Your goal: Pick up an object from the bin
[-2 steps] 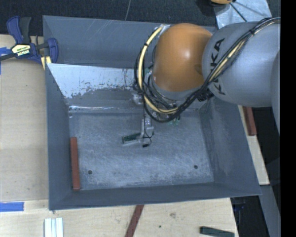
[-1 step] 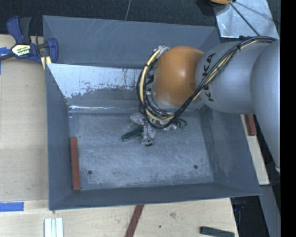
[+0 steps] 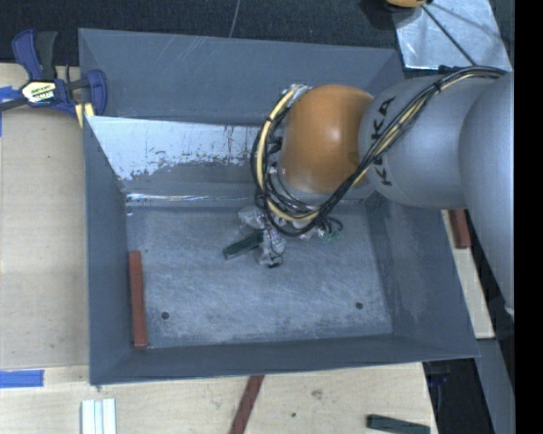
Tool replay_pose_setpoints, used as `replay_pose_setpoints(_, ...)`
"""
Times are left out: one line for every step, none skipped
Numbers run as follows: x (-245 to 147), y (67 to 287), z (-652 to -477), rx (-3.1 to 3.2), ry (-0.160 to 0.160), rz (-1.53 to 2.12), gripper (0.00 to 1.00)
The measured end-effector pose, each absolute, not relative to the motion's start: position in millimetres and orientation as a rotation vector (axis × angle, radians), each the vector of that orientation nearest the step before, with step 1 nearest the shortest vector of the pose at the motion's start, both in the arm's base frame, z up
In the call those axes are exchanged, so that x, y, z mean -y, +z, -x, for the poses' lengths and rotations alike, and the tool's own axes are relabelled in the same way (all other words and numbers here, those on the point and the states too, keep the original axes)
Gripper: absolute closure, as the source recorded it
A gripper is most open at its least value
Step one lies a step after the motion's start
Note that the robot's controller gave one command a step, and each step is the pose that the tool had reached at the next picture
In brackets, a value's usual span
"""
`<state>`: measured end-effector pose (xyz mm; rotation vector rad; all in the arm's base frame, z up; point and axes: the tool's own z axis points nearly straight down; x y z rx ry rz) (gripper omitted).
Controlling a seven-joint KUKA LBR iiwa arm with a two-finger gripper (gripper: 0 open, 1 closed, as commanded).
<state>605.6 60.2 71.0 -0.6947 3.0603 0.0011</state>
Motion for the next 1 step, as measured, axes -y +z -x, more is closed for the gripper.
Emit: replay_pose_setpoints(-43.8,251.7,-625.9,-3.053,-0.003,0.683,1.0)
